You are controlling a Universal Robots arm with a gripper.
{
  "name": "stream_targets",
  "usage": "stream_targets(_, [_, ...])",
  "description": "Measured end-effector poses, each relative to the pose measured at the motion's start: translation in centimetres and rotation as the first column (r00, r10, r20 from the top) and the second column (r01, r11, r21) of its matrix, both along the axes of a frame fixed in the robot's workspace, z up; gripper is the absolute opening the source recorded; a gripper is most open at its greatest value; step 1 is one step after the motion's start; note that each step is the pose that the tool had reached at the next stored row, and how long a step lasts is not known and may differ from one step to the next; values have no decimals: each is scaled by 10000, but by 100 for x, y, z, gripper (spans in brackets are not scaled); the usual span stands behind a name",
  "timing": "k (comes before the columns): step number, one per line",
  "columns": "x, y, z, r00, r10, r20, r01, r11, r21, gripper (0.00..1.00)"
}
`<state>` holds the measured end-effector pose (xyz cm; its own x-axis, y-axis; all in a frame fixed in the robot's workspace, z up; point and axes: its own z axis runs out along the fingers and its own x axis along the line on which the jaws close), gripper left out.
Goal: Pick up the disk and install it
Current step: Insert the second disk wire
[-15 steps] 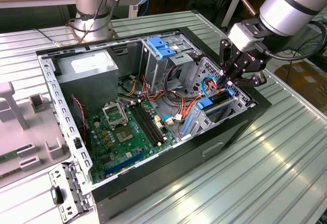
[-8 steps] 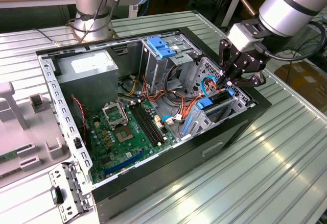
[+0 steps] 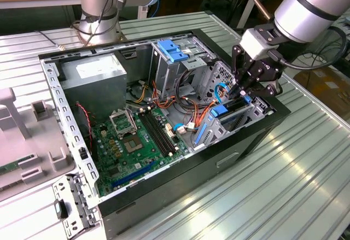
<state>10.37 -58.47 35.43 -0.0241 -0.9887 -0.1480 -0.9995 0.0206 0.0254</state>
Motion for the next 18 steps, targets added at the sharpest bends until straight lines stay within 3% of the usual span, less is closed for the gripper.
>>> stream_targets(9, [0, -55, -40, 10000, -1, 0, 1, 10000, 2, 16])
stream_targets(18, [0, -69, -75, 10000, -1, 0, 1, 10000, -3, 16])
